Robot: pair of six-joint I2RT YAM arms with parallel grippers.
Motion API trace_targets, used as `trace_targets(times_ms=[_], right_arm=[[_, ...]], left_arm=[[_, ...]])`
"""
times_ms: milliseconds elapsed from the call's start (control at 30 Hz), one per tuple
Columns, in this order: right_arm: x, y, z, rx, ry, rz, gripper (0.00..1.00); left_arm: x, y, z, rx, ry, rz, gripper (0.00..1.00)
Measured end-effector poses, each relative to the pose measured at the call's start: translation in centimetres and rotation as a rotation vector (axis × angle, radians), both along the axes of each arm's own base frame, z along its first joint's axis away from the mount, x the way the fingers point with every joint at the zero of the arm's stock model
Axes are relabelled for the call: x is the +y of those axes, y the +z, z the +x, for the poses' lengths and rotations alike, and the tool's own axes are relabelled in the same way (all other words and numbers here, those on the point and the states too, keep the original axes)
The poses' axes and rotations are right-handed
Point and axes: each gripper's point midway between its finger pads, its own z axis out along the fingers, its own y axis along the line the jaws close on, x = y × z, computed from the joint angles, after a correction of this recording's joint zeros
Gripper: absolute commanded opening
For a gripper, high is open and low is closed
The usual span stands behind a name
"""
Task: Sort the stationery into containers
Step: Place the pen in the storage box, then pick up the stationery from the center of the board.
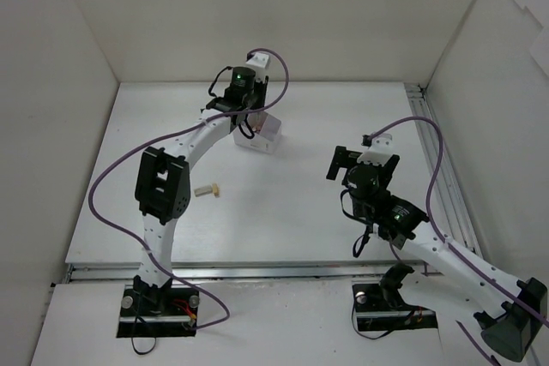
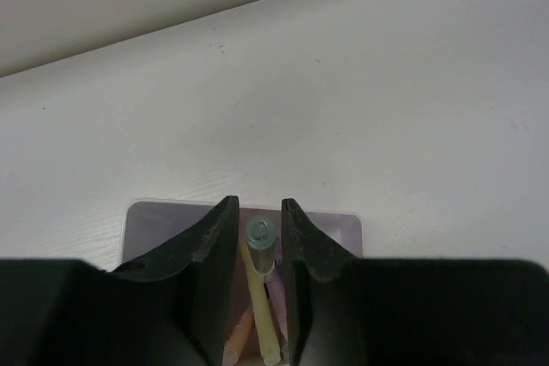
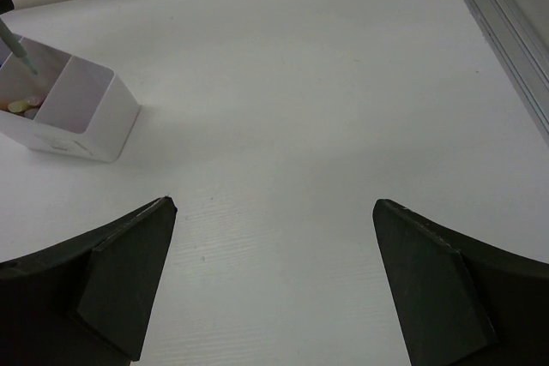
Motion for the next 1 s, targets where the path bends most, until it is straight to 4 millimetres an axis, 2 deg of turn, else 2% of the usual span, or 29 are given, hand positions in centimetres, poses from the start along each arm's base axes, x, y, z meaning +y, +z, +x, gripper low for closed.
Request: trace_targets(times_ms=[33, 67, 133, 200, 233, 333, 400, 500, 533, 567, 600, 700, 767, 833, 933, 1000], right_arm=[[0.0, -0.1, 0.0, 0.003, 0.003, 0.000, 0.98], [0.0, -0.1, 0.0, 0.004, 0.004, 0.000, 0.98], [0.2, -0.1, 0.0, 0.006, 0.014, 0.003, 0.98], [0.4, -0.2, 0.0, 0.012, 0.029, 0.002, 0.98], [0.5, -0.3, 0.0, 0.016, 0.041, -0.003, 0.98], [1.4, -0.5, -0.1, 0.035, 0.111, -0.036, 0.98], [2.5, -0.7, -0.2, 0.054, 0.190, -0.065, 0.98], [4.8, -0.7, -0.3, 0.079, 0.337, -0.108, 0.98], [5.7, -0.7, -0.4, 0.091, 0.397, -0.125, 0.98], [6.7, -0.7, -0.4, 0.101, 0.456, -0.142, 0.98], [7.7, -0.8, -0.4, 0.113, 0.511, -0.160, 0.98], [11.5, -1.5, -0.1, 0.149, 0.673, -0.229, 0.98], [14.8, -3.0, -0.2, 0.191, 0.789, -0.294, 0.98], [18.1, -4.7, -0.4, 0.232, 0.898, -0.344, 0.98], [23.0, -8.0, -0.8, 0.298, 1.063, -0.401, 0.98], [26.0, -9.9, -0.8, 0.332, 1.152, -0.424, 0.98]], left_arm=[[0.0, -0.1, 0.0, 0.003, 0.002, 0.002, 0.47], [0.1, -0.2, 0.0, 0.002, 0.000, 0.007, 0.55], [0.0, -0.2, -0.1, 0.006, -0.001, 0.004, 0.68], [-0.1, -0.4, -0.2, 0.010, -0.007, 0.000, 0.74], [-0.1, -0.6, -0.4, 0.015, -0.010, -0.001, 0.81], [0.2, -1.1, -1.6, 0.038, -0.022, 0.002, 0.84], [0.4, -0.8, -2.3, 0.041, -0.031, -0.002, 0.87], [0.8, 1.1, -4.1, 0.028, -0.051, -0.022, 0.92], [1.0, 2.1, -4.9, 0.019, -0.057, -0.030, 0.93], [1.4, 3.2, -6.0, 0.009, -0.061, -0.042, 1.00], [1.9, 4.3, -7.1, -0.003, -0.061, -0.051, 1.00], [4.6, 7.9, -11.6, -0.032, -0.005, -0.100, 1.00], [7.4, 10.0, -15.0, -0.057, 0.068, -0.146, 1.00], [10.9, 11.0, -18.5, -0.063, 0.171, -0.204, 1.00], [15.6, 9.8, -23.0, -0.038, 0.331, -0.259, 1.00], [18.0, 7.7, -25.3, 0.004, 0.428, -0.264, 1.00]])
